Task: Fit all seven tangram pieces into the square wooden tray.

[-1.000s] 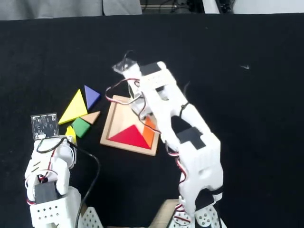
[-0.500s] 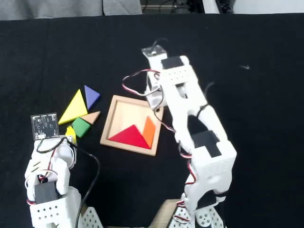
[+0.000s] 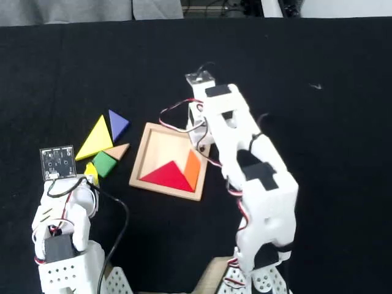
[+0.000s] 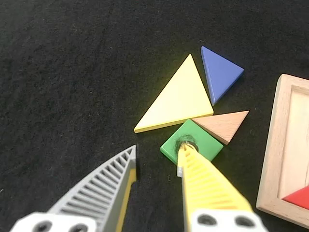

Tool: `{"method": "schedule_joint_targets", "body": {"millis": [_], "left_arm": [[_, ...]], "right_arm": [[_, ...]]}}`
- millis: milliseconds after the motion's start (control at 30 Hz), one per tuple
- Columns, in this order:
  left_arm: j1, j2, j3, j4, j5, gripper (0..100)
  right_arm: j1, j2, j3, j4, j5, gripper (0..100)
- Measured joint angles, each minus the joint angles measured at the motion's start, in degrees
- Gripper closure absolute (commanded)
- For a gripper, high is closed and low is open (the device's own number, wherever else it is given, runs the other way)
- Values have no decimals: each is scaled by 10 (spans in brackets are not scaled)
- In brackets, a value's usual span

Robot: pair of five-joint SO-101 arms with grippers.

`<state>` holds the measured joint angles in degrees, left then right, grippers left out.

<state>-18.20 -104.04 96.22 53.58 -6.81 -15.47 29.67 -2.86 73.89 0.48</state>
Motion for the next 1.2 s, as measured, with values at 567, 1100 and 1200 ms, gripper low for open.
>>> {"method": "schedule_joint_targets", "body": {"millis": [567, 1100, 1200], "left_arm": [[0, 0, 0, 0, 0, 850], [0, 0, 0, 0, 0, 848], [0, 0, 0, 0, 0, 848]], "right_arm": [[-28, 39, -63, 18, 138, 917], [-46, 36, -148, 113, 149, 790], [-46, -8, -172, 167, 149, 790]]}}
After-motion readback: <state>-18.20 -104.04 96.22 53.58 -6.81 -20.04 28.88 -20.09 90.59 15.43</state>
